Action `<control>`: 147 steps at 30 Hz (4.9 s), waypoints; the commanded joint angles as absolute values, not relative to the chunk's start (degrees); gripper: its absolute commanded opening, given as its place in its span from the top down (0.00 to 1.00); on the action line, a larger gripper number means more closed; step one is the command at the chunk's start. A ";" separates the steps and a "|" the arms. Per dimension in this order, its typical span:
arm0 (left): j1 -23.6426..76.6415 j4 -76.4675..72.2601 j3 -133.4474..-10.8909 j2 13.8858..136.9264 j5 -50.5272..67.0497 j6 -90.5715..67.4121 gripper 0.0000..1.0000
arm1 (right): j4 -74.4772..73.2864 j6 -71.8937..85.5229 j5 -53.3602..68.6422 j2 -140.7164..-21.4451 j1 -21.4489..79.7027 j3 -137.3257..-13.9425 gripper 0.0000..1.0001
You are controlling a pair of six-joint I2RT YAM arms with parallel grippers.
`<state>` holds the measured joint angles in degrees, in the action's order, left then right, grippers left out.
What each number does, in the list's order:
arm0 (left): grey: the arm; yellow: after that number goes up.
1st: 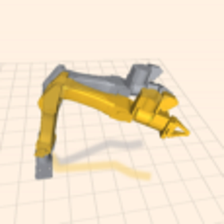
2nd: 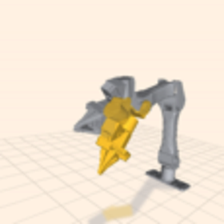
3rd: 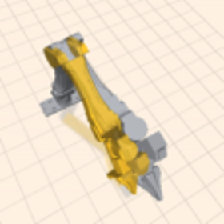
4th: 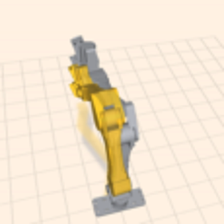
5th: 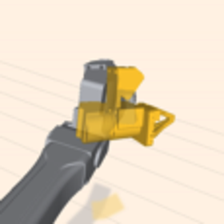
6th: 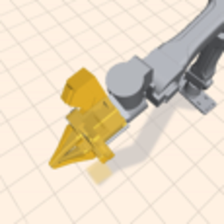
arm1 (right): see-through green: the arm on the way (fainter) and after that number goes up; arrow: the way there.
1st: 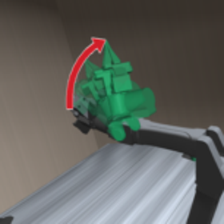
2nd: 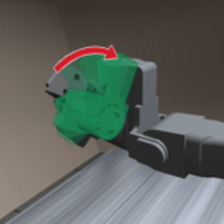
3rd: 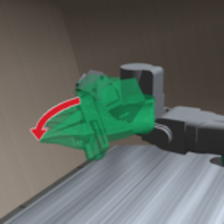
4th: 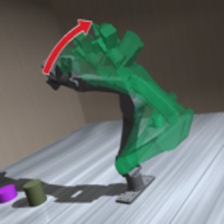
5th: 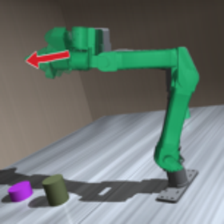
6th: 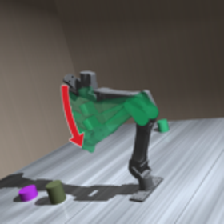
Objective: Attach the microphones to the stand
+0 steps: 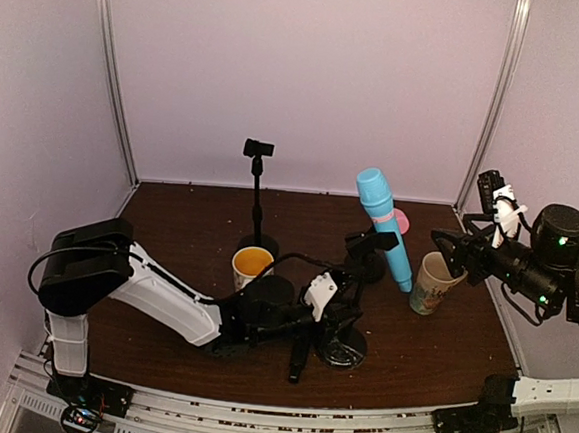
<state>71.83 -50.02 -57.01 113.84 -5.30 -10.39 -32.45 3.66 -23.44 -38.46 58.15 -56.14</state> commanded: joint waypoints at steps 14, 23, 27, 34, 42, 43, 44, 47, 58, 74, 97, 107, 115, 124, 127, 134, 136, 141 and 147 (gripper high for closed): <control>71.46 -34.79 -60.54 94.78 -0.38 -6.92 1.00 | -31.95 4.21 -29.73 -45.23 58.24 -60.88 0.25; 69.98 -10.14 -62.32 75.01 -6.49 -2.45 1.00 | -30.86 5.51 -27.31 -50.52 56.74 -61.91 0.24; 68.39 -4.63 -60.18 67.42 -14.24 -1.31 1.00 | -30.49 6.27 -26.02 -50.85 56.61 -61.32 0.24; 55.53 -0.34 -49.56 51.85 -18.35 -5.87 1.00 | -26.93 6.02 -24.15 -51.45 56.55 -57.66 0.16; 33.79 -9.90 -40.07 51.26 -8.56 -7.72 1.00 | -15.48 7.89 -20.41 -51.65 56.40 -50.89 0.00; 31.13 -12.77 -39.19 52.66 -6.46 -8.22 1.00 | -14.73 7.22 -19.33 -51.50 56.37 -50.32 0.00; 29.05 -16.05 -38.33 54.21 -4.79 -8.28 1.00 | -14.20 6.42 -18.44 -51.43 56.37 -49.83 0.00; 24.80 -26.54 -36.85 59.84 0.17 -7.16 1.00 | -13.81 5.23 -18.50 -51.50 56.40 -48.87 0.00; 17.58 -46.45 -42.08 81.43 8.48 -4.20 1.00 | -14.05 5.34 -16.11 -51.01 56.42 -45.42 0.02; 16.77 -58.00 -36.77 92.87 11.98 -6.14 0.96 | -12.78 6.08 -15.81 -50.95 56.38 -42.63 0.02; 25.42 -49.39 -23.60 82.53 -7.91 -8.72 0.36 | -9.48 5.31 -14.38 -49.21 56.42 -40.02 0.02; 37.26 -37.89 -25.11 69.56 -11.48 -6.64 0.44 | -8.72 6.05 -13.53 -49.59 56.34 -38.30 0.02; 39.20 -37.98 -36.39 74.75 -7.98 -5.66 0.46 | -8.75 6.67 -13.18 -50.08 56.35 -38.60 0.03; 39.16 -34.08 -54.00 88.26 -7.30 -1.40 0.44 | -9.24 6.78 -14.17 -48.09 56.35 -36.77 0.03; 38.67 -32.97 -58.89 91.86 -8.18 -0.93 0.42 | -9.44 6.77 -14.32 -47.98 56.35 -36.49 0.03; 35.92 -28.81 -67.66 99.13 -5.64 -0.81 0.45 | -9.53 6.43 -14.85 -47.81 56.36 -36.08 0.03; 35.38 -28.72 -68.94 100.32 -4.40 -0.60 0.47 | -9.41 6.25 -15.07 -47.88 56.40 -35.89 0.03; 34.24 -28.38 -70.86 102.73 -3.30 -0.97 0.49 | -9.16 6.24 -15.08 -48.21 56.35 -35.78 0.03; 33.25 -29.96 -71.55 104.03 -0.49 -0.76 0.54 | -8.88 6.15 -15.07 -48.75 56.38 -35.60 0.03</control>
<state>34.17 -27.64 -69.17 103.09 -3.40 -1.37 -10.00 6.17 -14.00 -48.60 56.60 -36.14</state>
